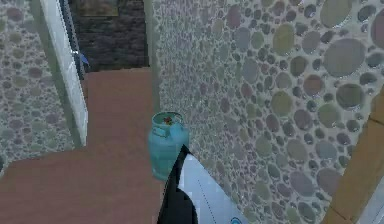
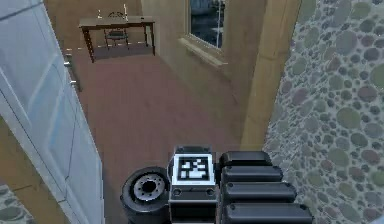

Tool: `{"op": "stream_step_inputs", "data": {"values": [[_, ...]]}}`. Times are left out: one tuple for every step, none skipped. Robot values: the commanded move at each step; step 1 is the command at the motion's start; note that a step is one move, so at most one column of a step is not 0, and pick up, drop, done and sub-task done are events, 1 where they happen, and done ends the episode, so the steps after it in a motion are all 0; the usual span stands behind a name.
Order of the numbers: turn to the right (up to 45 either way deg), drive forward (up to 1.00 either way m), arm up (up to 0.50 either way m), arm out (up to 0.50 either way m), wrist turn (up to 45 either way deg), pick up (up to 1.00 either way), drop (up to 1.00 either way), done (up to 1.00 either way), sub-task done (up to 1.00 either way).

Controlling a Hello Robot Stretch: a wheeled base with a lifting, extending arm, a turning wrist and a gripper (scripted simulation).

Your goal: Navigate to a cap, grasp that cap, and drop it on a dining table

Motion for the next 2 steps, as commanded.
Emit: {"op": "stream_step_inputs", "data": {"values": [[-27.0,0.00,0.00,0.00,0.0,0.00,0.00,0.00,0.00],[0.0,1.00,0.00,0.00,0.0,0.00,0.00,0.00,0.00]]}}
